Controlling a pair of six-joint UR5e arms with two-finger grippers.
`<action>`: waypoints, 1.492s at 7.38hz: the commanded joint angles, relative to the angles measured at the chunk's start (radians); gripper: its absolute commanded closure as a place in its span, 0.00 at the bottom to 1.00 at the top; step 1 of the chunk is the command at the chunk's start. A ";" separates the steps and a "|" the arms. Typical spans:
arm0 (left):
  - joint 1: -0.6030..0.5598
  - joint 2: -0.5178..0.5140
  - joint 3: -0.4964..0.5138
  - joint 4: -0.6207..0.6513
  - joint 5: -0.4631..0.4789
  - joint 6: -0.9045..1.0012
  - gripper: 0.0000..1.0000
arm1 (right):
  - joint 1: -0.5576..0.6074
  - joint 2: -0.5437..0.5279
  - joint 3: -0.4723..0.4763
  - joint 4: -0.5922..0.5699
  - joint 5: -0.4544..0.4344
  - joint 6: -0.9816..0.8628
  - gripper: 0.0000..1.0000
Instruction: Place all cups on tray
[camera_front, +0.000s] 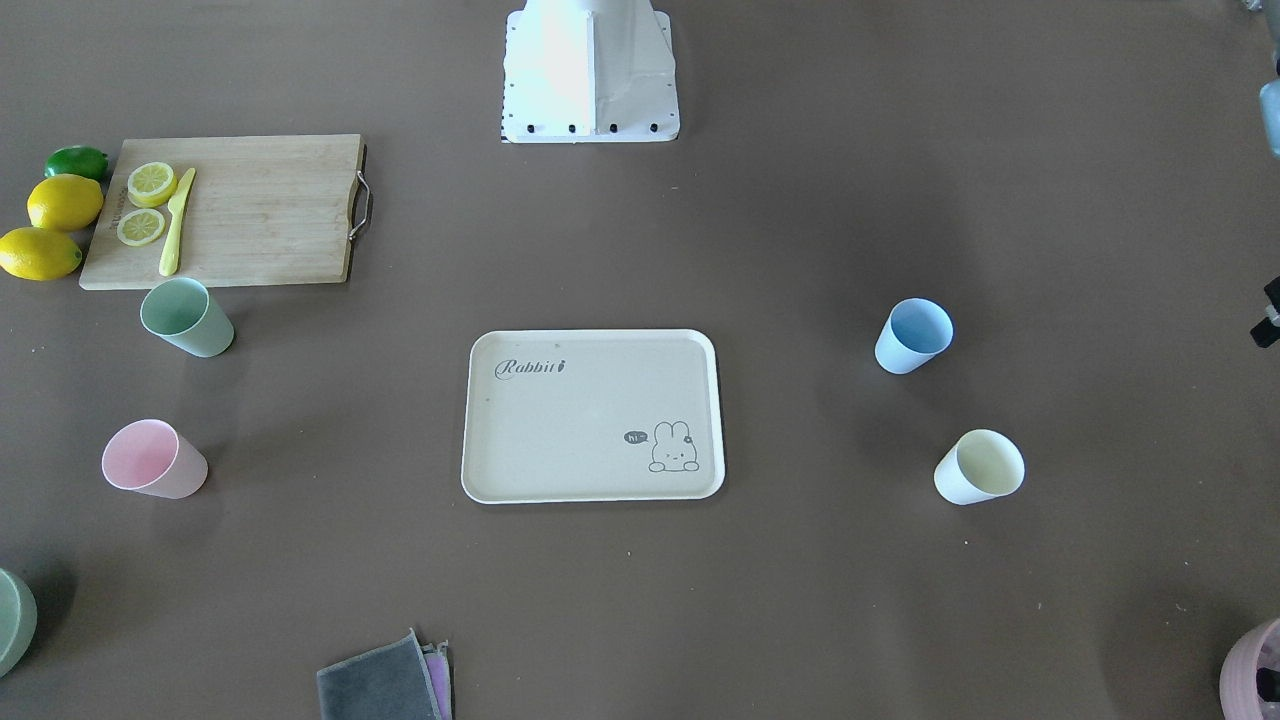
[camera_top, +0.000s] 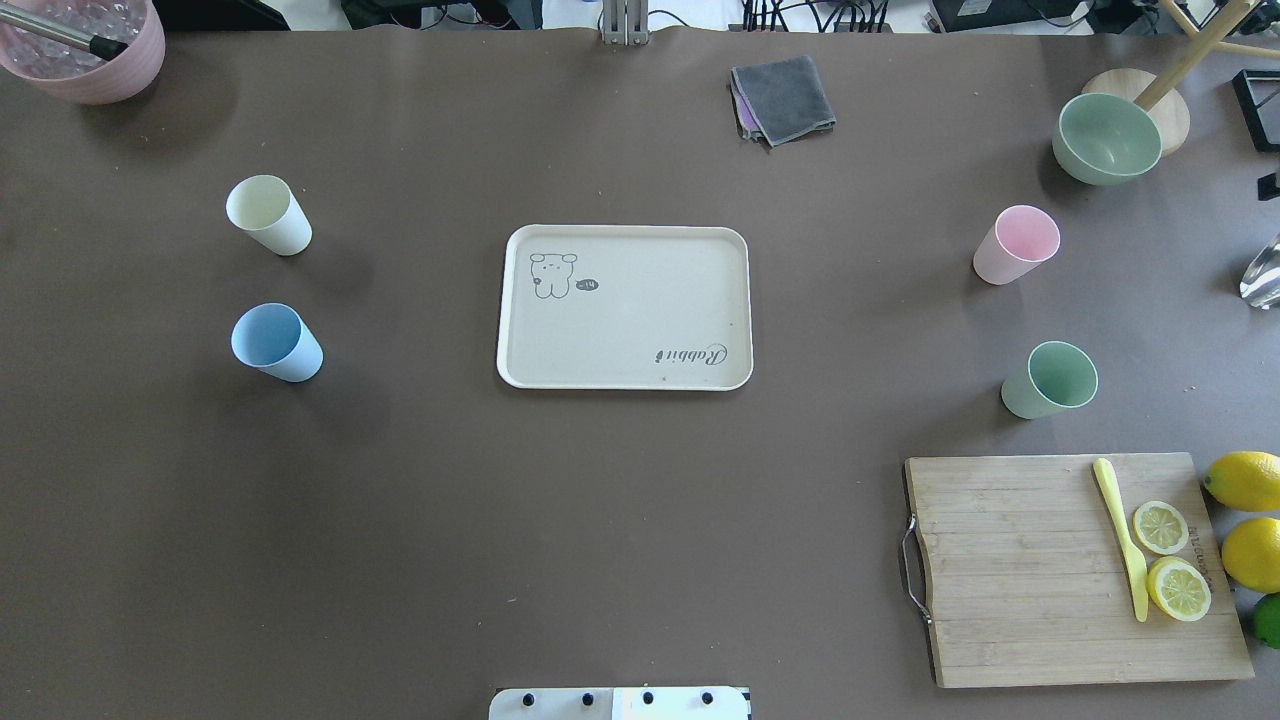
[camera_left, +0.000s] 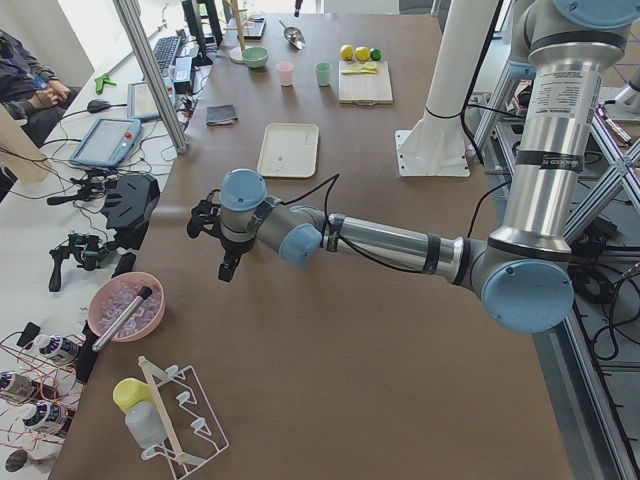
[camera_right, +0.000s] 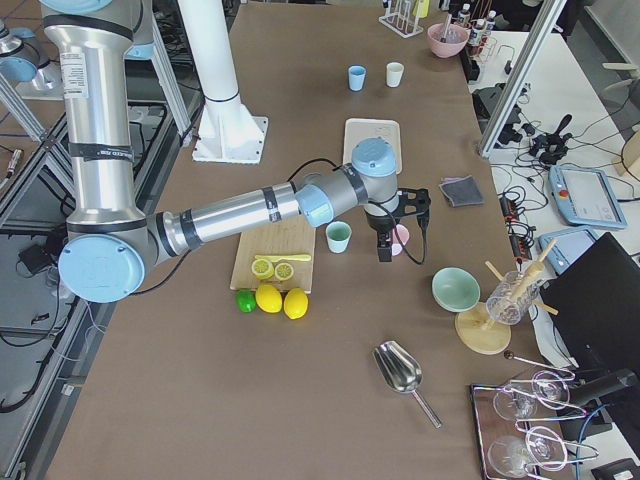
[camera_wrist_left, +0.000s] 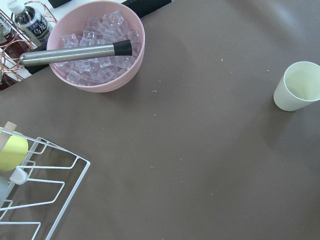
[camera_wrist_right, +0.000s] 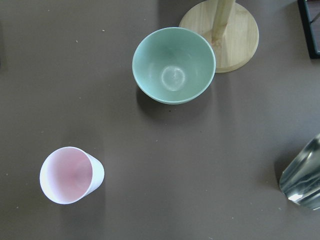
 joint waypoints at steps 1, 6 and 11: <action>0.097 -0.114 0.137 -0.079 0.007 -0.108 0.02 | -0.093 0.058 -0.013 -0.008 -0.040 0.051 0.00; 0.322 -0.231 0.294 -0.282 0.185 -0.377 0.04 | -0.123 0.066 -0.019 0.004 -0.050 0.079 0.00; 0.391 -0.239 0.319 -0.303 0.266 -0.378 1.00 | -0.126 0.066 -0.020 0.004 -0.054 0.075 0.00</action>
